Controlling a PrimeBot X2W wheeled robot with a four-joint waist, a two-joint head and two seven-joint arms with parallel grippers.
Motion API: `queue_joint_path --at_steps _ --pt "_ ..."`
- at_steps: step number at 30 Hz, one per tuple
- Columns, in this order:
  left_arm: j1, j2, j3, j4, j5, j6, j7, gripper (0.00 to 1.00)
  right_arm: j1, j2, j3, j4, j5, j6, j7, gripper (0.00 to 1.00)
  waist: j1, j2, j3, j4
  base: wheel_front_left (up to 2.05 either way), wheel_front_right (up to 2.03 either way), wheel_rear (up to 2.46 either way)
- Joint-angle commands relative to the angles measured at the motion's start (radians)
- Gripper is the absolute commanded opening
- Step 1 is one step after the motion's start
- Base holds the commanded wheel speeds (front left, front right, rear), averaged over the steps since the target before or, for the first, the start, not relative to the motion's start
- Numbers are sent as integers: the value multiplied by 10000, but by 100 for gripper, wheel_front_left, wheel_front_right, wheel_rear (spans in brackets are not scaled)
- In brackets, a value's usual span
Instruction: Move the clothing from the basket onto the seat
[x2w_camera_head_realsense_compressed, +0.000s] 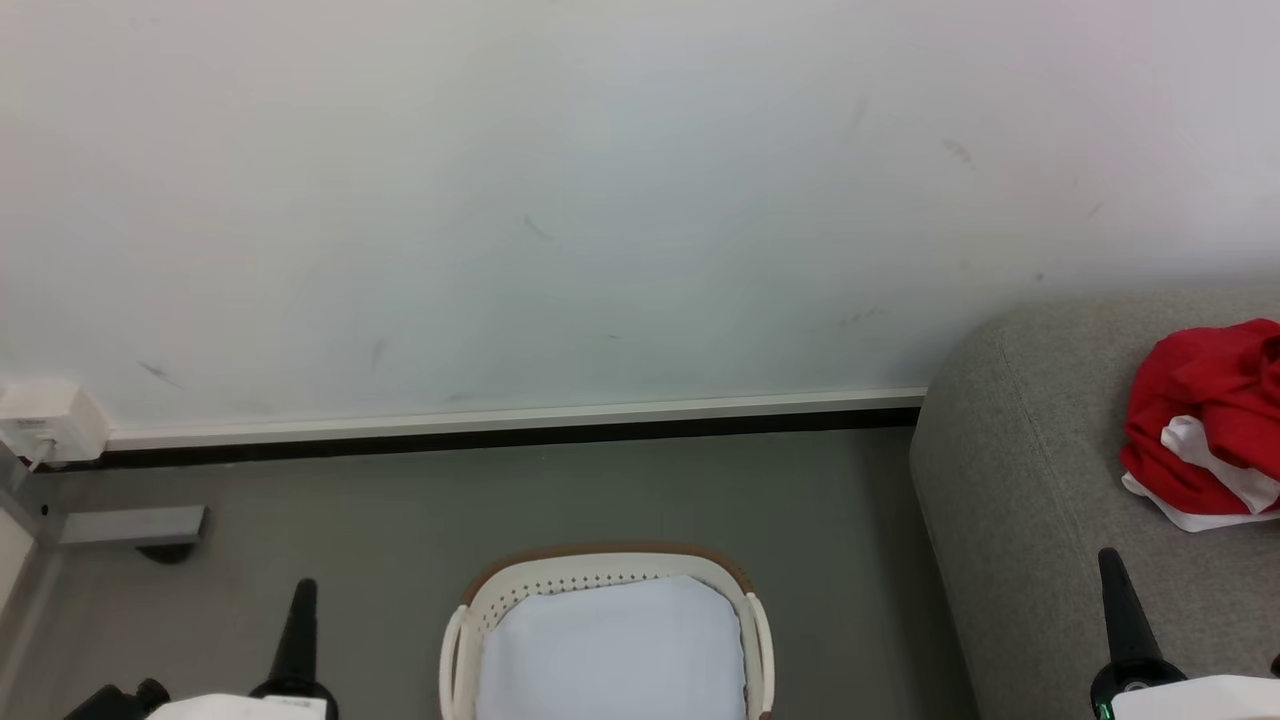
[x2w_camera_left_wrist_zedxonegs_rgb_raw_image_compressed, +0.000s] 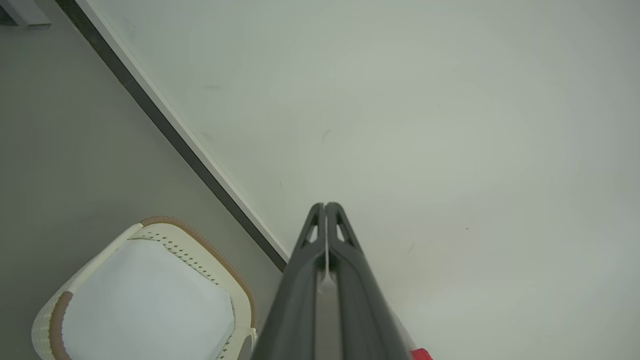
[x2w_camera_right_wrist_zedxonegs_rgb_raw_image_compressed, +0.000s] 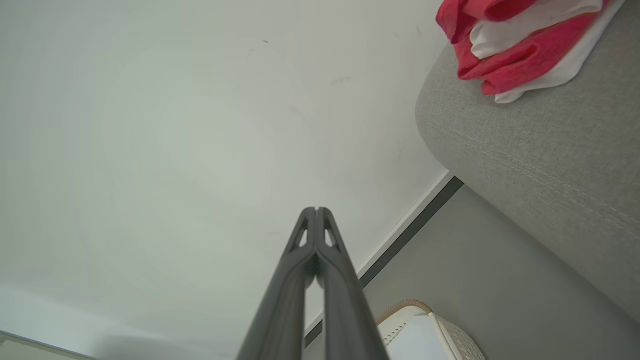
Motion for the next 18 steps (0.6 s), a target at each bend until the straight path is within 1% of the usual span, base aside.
queue_joint_path --at_steps 1,18 --pt "-233 93 2 -125 -352 -64 90 0 -257 -93 -91 -27 274 -13 84 0 0 0 6 4 0 0 0" --pt "-325 104 -3 -232 -1995 -87 510 0 -328 -62 -412 39 1728 -16 520 0 0 0 65 46 0 0 0"
